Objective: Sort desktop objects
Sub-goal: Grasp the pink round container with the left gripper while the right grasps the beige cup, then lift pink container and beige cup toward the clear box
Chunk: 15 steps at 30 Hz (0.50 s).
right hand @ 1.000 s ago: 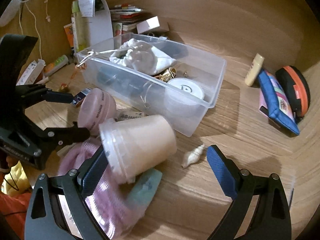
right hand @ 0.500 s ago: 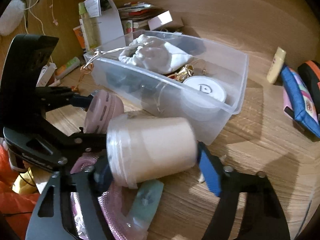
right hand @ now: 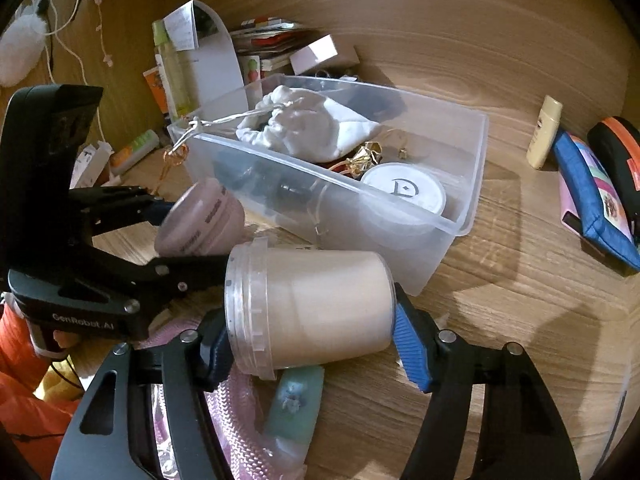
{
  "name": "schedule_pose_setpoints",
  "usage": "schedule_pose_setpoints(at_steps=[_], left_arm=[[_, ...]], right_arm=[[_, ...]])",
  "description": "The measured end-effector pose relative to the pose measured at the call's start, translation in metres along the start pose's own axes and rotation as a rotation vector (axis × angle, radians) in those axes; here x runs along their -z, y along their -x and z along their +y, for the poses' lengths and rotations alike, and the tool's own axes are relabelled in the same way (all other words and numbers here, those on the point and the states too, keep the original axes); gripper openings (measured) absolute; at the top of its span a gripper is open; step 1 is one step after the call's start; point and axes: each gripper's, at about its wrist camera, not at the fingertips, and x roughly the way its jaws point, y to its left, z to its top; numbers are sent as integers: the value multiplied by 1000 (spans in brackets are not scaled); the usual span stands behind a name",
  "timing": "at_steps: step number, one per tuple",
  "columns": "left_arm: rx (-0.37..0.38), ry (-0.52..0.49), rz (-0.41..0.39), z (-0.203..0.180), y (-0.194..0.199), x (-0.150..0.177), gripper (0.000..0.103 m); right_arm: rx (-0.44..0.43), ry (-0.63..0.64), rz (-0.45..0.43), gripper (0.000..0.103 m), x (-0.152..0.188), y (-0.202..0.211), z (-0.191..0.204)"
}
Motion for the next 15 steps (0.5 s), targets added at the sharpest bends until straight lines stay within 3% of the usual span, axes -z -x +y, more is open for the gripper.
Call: schedule_pose_setpoints(at_steps=[3,7,15], left_arm=[[-11,13,-28,3,5,0,63],[-114,-9,-74,-1,14,1,63],[-137,-41,-128,-7,30,-1,63]], right_arm=[[23,6,-12,64,0,4,2],[30,-3,-25,64,-4,12,1],[75,-29,-75,64,-8,39,0]])
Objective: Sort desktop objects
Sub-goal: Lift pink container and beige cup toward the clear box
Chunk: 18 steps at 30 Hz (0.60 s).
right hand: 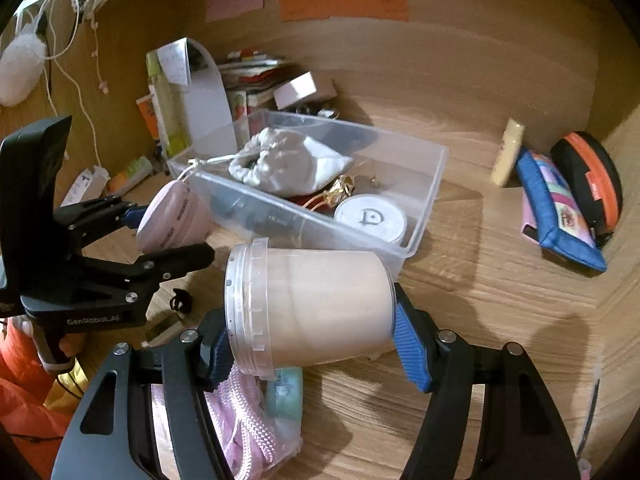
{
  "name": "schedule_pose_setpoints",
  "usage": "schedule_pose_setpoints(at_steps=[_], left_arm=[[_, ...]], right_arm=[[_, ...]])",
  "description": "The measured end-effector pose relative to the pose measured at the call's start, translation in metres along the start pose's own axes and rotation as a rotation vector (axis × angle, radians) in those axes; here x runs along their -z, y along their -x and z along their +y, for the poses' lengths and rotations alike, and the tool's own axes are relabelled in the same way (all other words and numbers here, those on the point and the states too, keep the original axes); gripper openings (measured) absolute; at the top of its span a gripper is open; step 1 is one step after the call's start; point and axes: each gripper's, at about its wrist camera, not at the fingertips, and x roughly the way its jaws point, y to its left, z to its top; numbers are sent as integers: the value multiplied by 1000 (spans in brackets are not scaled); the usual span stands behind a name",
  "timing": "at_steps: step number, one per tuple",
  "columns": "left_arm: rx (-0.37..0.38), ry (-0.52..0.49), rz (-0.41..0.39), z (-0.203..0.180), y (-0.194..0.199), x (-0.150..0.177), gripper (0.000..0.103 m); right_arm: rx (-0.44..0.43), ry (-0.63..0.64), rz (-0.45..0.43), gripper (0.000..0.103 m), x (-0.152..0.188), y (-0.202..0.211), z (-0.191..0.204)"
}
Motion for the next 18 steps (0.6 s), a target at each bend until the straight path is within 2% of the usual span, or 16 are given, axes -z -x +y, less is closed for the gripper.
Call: schedule_pose_setpoints(at_steps=[14,18], left_arm=[[21,9,-106,10,29,-29,63],[7,9,-130,17,31,-40,63]], right_arm=[[19,-19,-72,64,-19,29,2],[30,-23,-98,64,-27,37,0]])
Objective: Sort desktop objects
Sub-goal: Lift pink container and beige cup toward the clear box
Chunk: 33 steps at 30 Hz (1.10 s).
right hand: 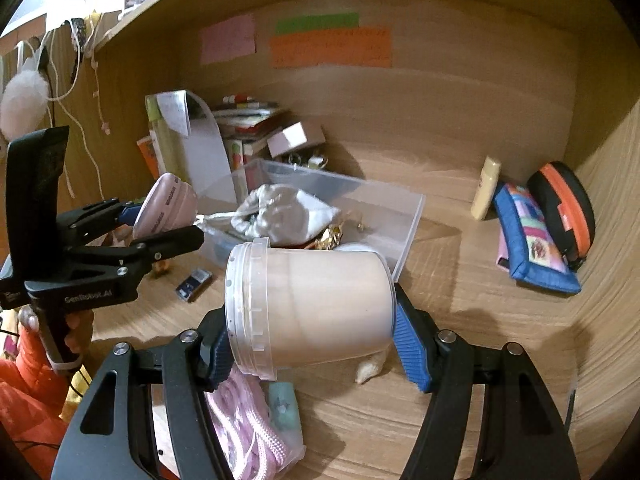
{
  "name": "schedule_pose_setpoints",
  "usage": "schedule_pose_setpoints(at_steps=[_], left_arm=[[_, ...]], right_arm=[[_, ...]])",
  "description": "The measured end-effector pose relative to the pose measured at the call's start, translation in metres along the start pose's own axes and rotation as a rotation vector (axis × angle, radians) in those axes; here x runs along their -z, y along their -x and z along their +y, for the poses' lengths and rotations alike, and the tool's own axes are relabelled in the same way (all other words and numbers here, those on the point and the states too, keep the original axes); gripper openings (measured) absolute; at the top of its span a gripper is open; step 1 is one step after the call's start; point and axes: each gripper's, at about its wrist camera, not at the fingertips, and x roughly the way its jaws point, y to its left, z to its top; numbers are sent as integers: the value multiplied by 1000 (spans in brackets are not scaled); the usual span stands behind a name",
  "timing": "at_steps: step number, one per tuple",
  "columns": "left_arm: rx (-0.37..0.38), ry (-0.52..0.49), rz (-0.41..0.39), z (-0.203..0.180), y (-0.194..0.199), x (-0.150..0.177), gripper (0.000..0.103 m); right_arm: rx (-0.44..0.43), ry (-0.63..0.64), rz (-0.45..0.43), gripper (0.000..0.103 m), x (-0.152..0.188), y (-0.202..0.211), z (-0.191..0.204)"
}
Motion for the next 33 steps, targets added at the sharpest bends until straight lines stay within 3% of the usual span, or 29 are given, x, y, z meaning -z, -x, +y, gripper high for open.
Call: schedule_pose_setpoints(at_steps=[17,33], left_arm=[[17,128,-20,56,-20,-44,63],[-87,132,133,69,-75,-23,63]], right_arm=[[24,15,5,64,-40,-35,-9],[-22,48,56,64,-49,-93,-2]])
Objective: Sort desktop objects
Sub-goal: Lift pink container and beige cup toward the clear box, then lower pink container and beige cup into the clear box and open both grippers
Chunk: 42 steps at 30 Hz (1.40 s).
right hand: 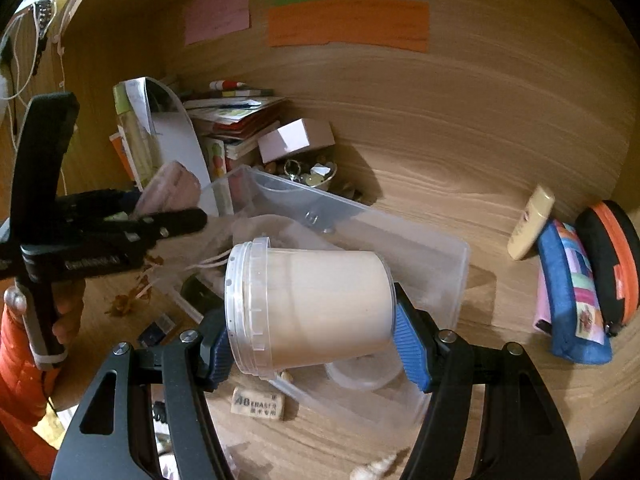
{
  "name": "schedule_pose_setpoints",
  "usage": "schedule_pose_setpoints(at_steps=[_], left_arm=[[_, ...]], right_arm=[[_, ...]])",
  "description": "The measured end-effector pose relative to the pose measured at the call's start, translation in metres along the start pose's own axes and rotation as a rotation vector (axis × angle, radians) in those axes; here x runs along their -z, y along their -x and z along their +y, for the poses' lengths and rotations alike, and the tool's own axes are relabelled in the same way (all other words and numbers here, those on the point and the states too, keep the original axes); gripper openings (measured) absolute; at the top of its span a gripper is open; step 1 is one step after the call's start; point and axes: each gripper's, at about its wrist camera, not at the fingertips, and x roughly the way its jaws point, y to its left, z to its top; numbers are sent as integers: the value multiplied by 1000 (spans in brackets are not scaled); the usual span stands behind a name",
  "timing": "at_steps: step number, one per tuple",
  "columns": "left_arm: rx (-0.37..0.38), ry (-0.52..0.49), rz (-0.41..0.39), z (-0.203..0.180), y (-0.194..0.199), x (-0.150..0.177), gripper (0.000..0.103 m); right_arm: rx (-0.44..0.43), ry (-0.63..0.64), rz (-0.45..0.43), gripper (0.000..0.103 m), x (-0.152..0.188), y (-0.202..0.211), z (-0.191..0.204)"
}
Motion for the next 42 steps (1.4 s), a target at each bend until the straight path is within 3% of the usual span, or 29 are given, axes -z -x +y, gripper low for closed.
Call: schedule_pose_setpoints(at_steps=[13,16,18,25,29,35,42], left_arm=[[-101,-131,-23,-21,-9,6,63],[-69,-133,24,-22,-15,8,63],[-94,-160,24,-26,-17,10,63],[-61,-154,39,-26,-16,11,63],[-65,-149,17,-26,-10,13,64],[-50,-137,-30,-25,5,11,73],[-47,-137,-86,-25,19,10,77]], right_arm=[[19,36,53,64,10,-35,6],[27,44,42,64,10,-35,7],[23,39,37,64,11,-35,5],[56,57,-2,69,14,-35,10],[93,53,-16,79,14,-35,8],[132,80,-15,83,12,-32,14],[161,111,-13,87,12,-24,26]])
